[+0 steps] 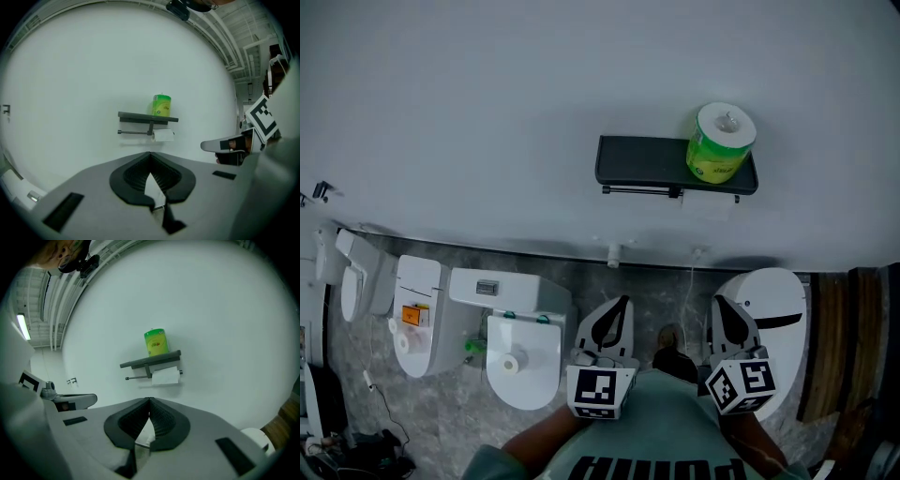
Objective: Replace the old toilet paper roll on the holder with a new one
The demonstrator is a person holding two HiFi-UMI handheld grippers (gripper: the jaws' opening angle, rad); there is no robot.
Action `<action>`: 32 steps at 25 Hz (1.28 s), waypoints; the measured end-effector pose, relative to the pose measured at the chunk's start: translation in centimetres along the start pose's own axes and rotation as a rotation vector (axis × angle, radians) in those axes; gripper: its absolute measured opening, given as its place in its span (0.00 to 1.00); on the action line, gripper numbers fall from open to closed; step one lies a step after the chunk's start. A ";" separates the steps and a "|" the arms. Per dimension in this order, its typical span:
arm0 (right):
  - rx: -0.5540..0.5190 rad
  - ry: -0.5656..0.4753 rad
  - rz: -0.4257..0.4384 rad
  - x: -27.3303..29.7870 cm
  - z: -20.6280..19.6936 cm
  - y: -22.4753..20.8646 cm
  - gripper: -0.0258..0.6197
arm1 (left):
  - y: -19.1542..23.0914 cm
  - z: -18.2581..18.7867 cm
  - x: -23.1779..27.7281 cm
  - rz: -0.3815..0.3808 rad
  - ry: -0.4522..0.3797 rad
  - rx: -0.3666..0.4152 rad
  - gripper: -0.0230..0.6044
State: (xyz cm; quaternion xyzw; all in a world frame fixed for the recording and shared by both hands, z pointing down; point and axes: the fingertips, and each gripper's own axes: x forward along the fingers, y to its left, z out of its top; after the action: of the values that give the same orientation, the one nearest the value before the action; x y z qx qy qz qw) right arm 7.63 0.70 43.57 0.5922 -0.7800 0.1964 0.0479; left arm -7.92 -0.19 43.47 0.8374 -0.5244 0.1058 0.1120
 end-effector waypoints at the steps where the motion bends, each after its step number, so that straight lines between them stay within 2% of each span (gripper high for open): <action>1: 0.010 -0.001 0.009 0.4 0.2 -0.5 0.05 | -0.2 0.2 0.6 0.005 0.001 0.007 0.05; 10: 0.066 -0.009 0.109 4.1 2.2 -4.2 0.05 | -1.1 2.1 5.2 0.086 0.006 0.044 0.05; 17: 0.175 -0.026 0.273 6.7 3.2 -5.3 0.05 | -1.6 2.7 7.2 0.163 0.034 0.076 0.05; 20: 0.182 -0.004 0.338 7.8 2.8 -5.3 0.05 | -1.9 2.4 7.9 0.177 0.049 0.076 0.05; 25: 0.224 -0.002 0.394 8.5 2.9 -4.9 0.05 | -1.8 2.1 8.6 0.181 0.077 0.089 0.05; 29: 0.277 -0.016 0.410 9.4 3.2 -5.1 0.06 | -1.8 2.6 10.4 0.142 0.080 0.099 0.05; 32: 0.360 -0.023 0.401 9.9 3.2 -5.5 0.11 | -1.5 3.0 11.1 0.115 0.084 0.116 0.05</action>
State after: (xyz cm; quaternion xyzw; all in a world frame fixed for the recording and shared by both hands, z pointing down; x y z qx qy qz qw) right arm 10.41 -10.64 45.01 0.4272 -0.8347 0.3308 -0.1070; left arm -1.61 -9.92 43.76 0.8057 -0.5596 0.1772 0.0791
